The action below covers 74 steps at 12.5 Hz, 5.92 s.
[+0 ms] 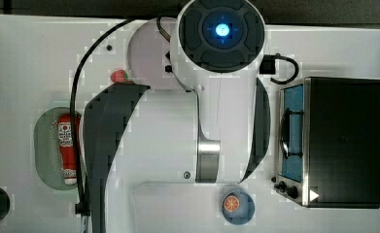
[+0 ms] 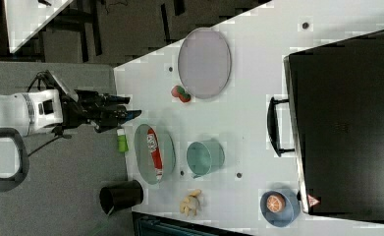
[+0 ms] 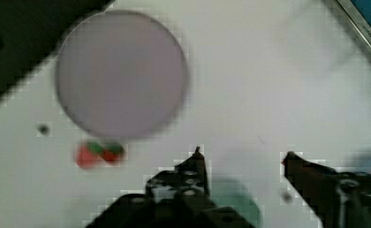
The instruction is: Pick ketchup from strainer and place it on the table
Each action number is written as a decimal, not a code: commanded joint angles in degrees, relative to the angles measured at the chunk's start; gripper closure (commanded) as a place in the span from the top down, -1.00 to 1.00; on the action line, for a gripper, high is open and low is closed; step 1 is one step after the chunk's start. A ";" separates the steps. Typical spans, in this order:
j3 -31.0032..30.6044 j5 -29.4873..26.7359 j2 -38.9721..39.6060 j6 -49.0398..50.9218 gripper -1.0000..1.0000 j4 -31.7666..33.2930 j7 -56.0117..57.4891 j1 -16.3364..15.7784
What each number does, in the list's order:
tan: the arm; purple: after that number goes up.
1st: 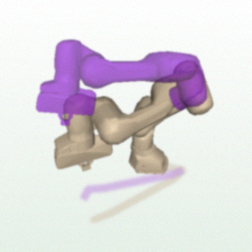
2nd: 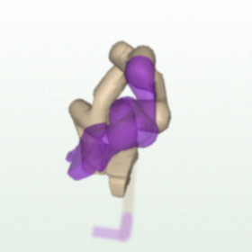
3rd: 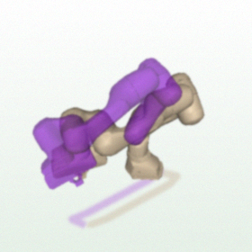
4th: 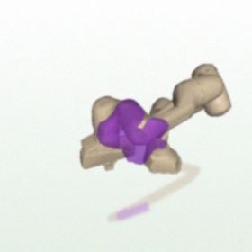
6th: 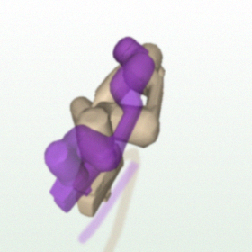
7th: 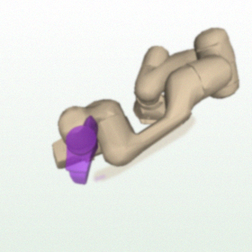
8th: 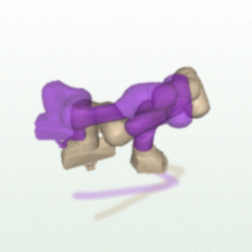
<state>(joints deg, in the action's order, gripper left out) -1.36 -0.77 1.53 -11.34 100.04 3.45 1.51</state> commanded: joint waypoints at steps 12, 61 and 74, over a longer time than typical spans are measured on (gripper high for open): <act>-26.99 0.06 -1.71 0.11 1.00 4.01 -0.12 -0.52; -29.88 13.58 10.99 -21.92 0.21 9.90 -3.12 12.85; -19.60 13.51 9.20 -38.13 0.21 28.03 16.18 20.95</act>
<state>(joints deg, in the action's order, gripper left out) -19.16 12.73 11.56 -48.32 127.35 16.52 23.81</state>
